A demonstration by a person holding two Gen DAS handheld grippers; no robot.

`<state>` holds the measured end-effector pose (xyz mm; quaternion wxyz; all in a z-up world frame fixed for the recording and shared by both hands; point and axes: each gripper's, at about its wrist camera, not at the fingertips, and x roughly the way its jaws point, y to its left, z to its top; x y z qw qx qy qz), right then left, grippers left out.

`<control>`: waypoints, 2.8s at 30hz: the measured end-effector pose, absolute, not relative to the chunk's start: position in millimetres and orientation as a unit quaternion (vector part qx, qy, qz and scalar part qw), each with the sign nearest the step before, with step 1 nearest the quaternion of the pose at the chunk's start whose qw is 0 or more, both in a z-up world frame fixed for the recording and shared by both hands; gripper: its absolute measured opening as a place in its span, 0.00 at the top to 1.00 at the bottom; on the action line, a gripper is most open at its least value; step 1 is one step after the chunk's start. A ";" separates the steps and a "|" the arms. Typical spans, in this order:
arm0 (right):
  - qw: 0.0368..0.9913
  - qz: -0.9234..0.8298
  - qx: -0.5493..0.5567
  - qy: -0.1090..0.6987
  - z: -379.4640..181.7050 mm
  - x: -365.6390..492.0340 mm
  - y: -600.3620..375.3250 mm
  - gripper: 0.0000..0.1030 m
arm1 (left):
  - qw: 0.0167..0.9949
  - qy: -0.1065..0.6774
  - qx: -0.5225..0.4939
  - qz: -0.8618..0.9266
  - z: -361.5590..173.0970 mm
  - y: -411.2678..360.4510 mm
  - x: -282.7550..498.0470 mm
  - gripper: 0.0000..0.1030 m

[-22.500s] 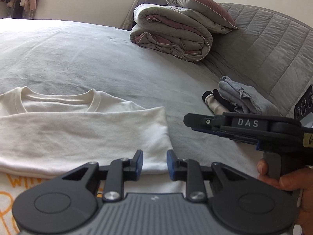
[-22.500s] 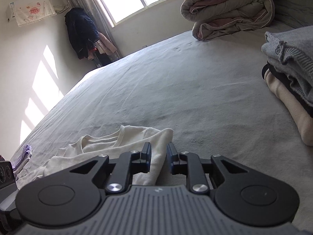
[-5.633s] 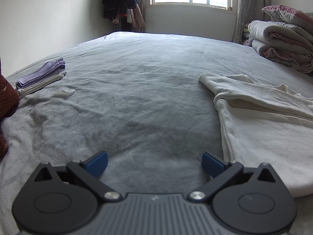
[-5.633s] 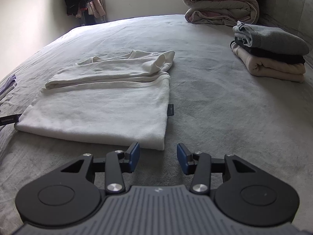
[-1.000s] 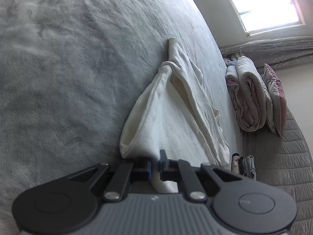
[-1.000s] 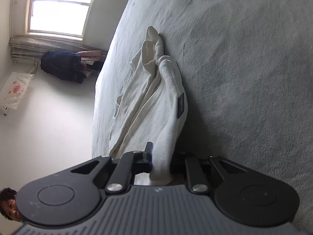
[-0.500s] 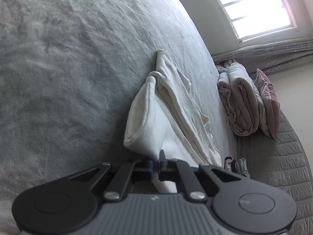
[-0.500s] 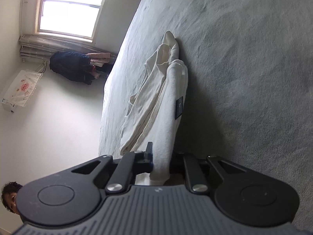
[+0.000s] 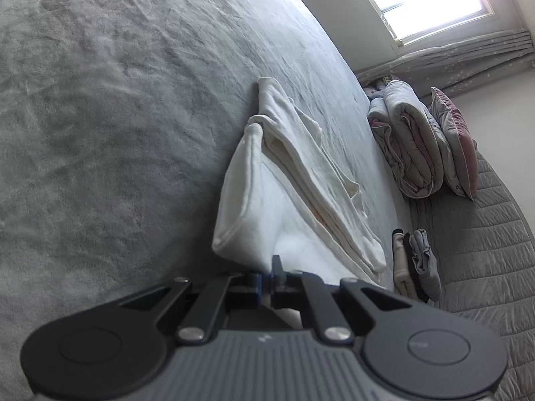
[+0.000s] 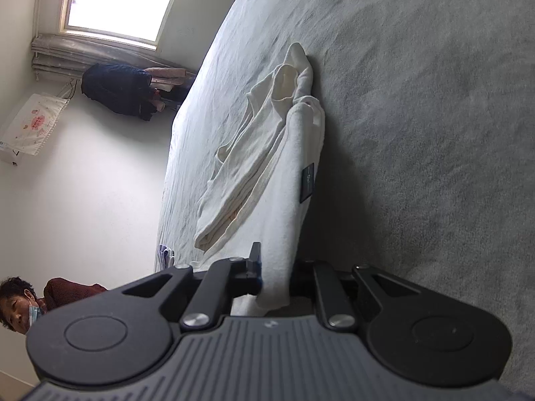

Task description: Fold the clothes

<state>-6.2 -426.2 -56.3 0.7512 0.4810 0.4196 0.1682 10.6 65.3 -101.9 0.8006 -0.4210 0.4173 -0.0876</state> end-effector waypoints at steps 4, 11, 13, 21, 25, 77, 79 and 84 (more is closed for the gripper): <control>0.753 0.168 0.468 0.432 -55.8 -22.5 -429.1 0.87 | 0.800 0.428 -0.410 -0.099 -102.5 66.5 -8.6 0.97; 0.756 0.166 0.445 0.451 -57.0 -41.2 -427.6 0.87 | 0.794 0.446 -0.397 -0.116 -110.2 73.6 -31.7 0.96; 0.759 0.163 0.436 0.454 -59.6 -40.1 -425.7 0.87 | 0.790 0.455 -0.392 -0.123 -116.1 75.8 -31.6 0.96; 0.756 0.156 0.436 0.463 -72.3 -34.0 -434.2 0.77 | 0.798 0.460 -0.365 -0.137 -114.4 82.7 -29.1 0.78; 0.756 0.153 0.444 0.456 -73.7 -29.2 -438.5 0.71 | 0.803 0.454 -0.363 -0.132 -113.0 87.5 -27.0 0.68; 0.759 0.176 0.418 0.466 -85.2 8.7 -436.2 0.87 | 0.777 0.477 -0.390 -0.131 -120.1 99.5 -24.9 0.90; 0.755 0.183 0.436 0.455 -80.9 10.4 -440.5 0.87 | 0.769 0.468 -0.412 -0.141 -118.8 102.8 -26.4 0.90; 0.747 0.194 0.468 0.430 -73.5 17.9 -443.6 0.88 | 0.757 0.440 -0.456 -0.162 -113.2 107.8 -27.7 0.91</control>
